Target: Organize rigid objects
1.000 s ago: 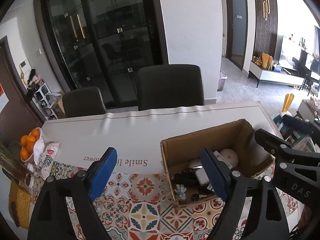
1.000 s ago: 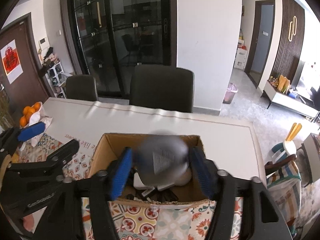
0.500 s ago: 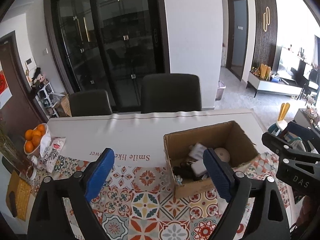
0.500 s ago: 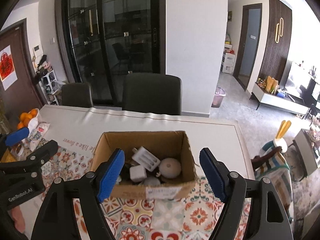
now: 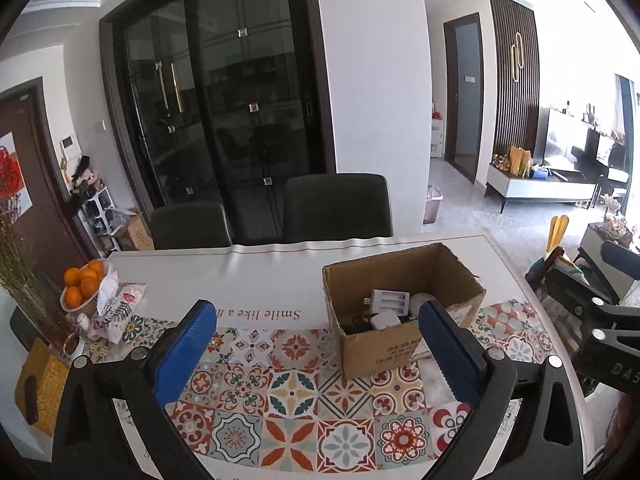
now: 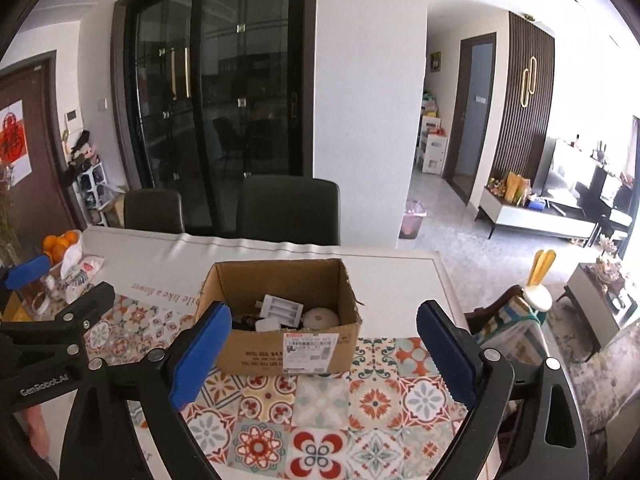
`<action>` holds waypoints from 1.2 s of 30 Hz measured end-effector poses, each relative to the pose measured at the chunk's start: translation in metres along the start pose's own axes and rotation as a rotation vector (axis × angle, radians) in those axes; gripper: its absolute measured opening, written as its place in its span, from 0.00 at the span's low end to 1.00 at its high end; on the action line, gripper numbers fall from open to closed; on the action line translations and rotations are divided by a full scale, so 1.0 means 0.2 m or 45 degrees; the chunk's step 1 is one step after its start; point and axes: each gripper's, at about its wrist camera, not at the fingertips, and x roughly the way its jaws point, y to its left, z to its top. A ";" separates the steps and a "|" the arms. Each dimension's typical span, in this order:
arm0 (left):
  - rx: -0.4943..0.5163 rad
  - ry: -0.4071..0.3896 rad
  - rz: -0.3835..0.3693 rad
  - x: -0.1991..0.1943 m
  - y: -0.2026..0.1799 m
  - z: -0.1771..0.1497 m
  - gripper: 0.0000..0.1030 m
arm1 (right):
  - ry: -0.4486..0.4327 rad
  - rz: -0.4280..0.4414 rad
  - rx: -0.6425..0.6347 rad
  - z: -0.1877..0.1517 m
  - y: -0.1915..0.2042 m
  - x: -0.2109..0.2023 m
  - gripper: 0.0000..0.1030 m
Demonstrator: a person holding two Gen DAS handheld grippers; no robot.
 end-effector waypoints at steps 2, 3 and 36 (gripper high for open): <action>-0.006 -0.011 0.002 -0.04 0.00 -0.03 1.00 | -0.009 0.000 0.013 -0.03 0.00 -0.05 0.93; -0.004 -0.010 0.003 -0.05 0.00 -0.04 1.00 | -0.014 0.002 0.023 -0.05 -0.01 -0.08 0.93; 0.058 -0.143 0.024 -0.40 -0.05 -0.21 1.00 | -0.062 -0.051 0.045 -0.26 -0.04 -0.40 0.94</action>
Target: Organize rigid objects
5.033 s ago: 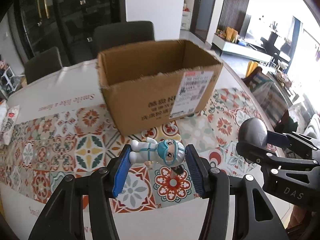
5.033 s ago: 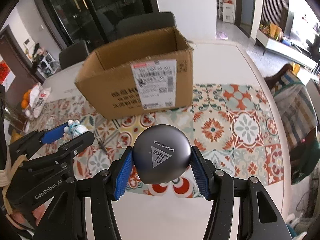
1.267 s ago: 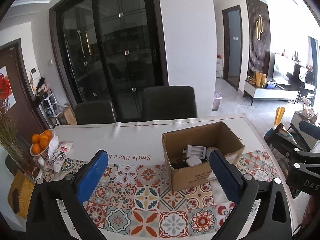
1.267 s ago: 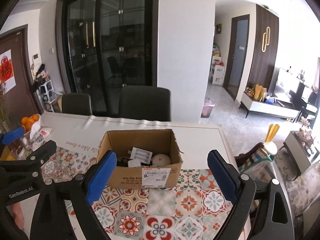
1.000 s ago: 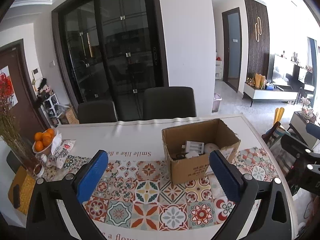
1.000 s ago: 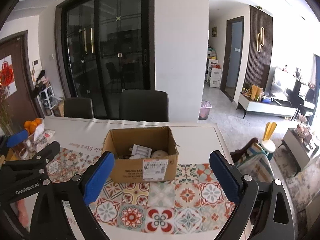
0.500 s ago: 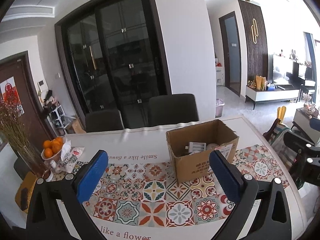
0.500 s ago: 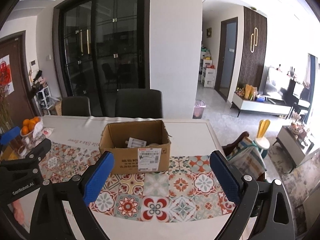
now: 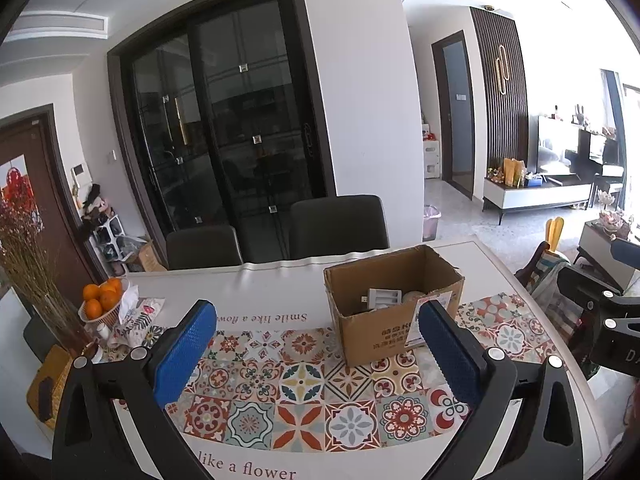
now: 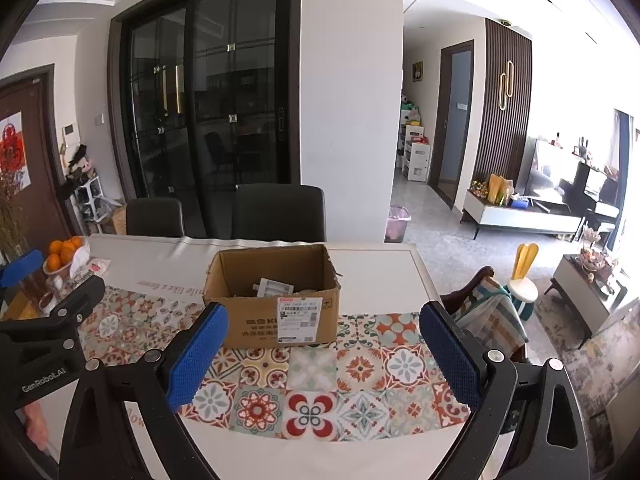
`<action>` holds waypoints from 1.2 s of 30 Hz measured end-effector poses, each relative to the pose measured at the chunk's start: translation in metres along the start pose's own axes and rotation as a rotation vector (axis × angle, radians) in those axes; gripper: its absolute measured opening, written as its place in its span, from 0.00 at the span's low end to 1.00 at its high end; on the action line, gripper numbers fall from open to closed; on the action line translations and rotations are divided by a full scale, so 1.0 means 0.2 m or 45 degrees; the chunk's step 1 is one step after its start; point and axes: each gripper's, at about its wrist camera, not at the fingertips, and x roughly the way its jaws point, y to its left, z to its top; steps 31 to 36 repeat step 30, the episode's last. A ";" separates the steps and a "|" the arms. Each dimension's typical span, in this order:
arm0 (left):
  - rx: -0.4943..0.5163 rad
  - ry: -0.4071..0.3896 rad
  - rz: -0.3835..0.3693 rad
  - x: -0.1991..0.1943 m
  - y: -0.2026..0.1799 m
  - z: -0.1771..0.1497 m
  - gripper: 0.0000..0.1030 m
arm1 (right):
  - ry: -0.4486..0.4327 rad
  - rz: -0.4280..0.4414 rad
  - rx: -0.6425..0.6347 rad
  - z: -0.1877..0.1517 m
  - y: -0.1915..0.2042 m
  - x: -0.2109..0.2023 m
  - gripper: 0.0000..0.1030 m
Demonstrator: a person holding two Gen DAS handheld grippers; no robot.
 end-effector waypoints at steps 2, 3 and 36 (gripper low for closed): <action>0.001 0.002 0.001 -0.01 0.00 0.00 1.00 | -0.001 0.001 0.000 0.00 0.00 0.00 0.94; 0.000 0.002 0.004 -0.01 0.00 0.00 1.00 | 0.000 0.001 -0.001 0.00 0.00 0.00 0.94; -0.009 0.007 0.001 -0.06 -0.02 -0.01 1.00 | -0.010 0.005 -0.002 -0.02 0.00 -0.04 0.94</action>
